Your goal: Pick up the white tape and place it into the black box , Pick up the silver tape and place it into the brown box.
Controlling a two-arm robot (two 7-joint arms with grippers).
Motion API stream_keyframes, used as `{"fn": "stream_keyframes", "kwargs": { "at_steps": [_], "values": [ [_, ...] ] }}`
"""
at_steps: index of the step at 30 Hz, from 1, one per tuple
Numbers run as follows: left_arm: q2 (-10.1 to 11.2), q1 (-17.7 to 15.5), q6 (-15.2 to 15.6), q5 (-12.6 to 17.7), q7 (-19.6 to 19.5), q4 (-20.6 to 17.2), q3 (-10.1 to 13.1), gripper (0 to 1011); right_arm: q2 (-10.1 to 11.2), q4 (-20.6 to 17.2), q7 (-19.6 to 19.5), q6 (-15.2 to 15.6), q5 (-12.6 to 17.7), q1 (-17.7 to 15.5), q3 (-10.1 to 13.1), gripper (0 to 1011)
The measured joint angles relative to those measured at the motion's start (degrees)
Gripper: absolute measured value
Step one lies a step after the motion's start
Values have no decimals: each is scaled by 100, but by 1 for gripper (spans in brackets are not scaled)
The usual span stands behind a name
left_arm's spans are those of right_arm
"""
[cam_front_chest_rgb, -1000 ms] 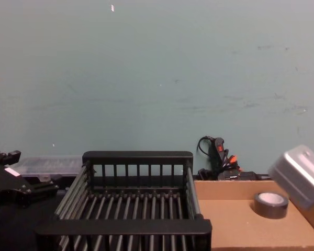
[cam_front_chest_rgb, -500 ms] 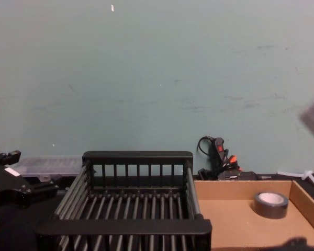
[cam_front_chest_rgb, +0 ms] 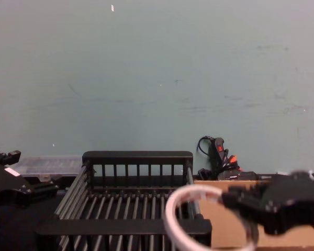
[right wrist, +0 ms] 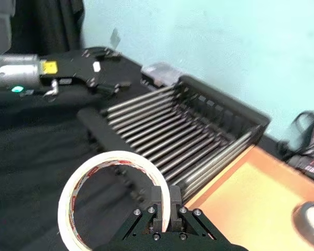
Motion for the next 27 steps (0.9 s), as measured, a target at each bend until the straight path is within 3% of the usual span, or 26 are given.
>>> {"fn": "stream_keyframes", "kwargs": {
  "at_steps": [5, 14, 27],
  "values": [
    [0, 0, 0, 0, 0, 0, 0, 1001, -35, 178, -86, -132, -51, 288, -58, 93],
    [0, 0, 0, 0, 0, 0, 0, 1002, -288, 867, -190, -368, -244, 994, -260, 93],
    [0, 0, 0, 0, 0, 0, 0, 1001, -936, 2318, -247, -877, -706, 2027, -653, 93]
  ]
}}
